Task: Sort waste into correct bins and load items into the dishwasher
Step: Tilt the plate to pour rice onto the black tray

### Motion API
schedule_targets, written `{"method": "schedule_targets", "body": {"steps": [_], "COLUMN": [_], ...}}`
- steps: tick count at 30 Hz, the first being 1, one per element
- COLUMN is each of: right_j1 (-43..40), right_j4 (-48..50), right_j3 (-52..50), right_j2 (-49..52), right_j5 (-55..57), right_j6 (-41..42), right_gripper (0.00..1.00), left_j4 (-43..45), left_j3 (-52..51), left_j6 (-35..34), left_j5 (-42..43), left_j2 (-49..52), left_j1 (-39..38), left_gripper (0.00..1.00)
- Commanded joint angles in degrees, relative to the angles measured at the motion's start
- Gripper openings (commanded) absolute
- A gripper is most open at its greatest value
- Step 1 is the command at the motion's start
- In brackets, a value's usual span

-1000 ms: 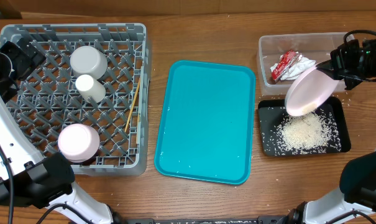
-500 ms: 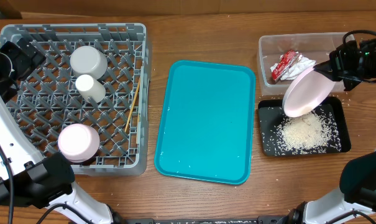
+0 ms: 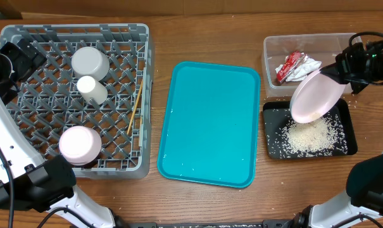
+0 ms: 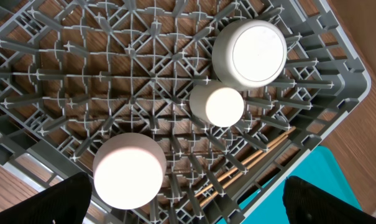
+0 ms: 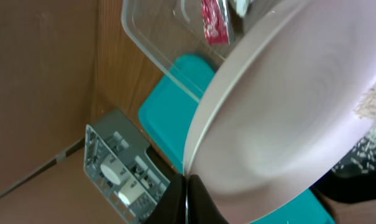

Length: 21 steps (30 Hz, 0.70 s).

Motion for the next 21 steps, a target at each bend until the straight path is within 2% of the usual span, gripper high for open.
{"method": "schedule_targets", "body": {"steps": [1,5,11,21], "right_j1": [-0.4,-0.5,-0.8,-0.8], "right_j4": [-1.4,1.3,0.2,0.0], "right_j3": [0.8,0.8,0.8,0.8], "right_j2": [-1.3,-1.3,-1.3,-1.3], "right_j5": [-2.1,-1.9,-2.3,-8.7], "right_j6": [-1.7,-2.1,-2.1,-2.3], "right_gripper": [0.04,0.04,0.04,0.04], "left_j4": [0.0,0.0,0.0,0.0], "left_j3": [0.2,0.2,0.2,0.2], "left_j6": [-0.6,-0.6,-0.6,-0.6], "left_j5": [0.2,0.2,0.2,0.2], "left_j2": [0.2,0.2,0.2,0.2], "left_j1": [0.0,0.0,0.0,0.0], "left_gripper": [1.0,1.0,1.0,1.0]}}
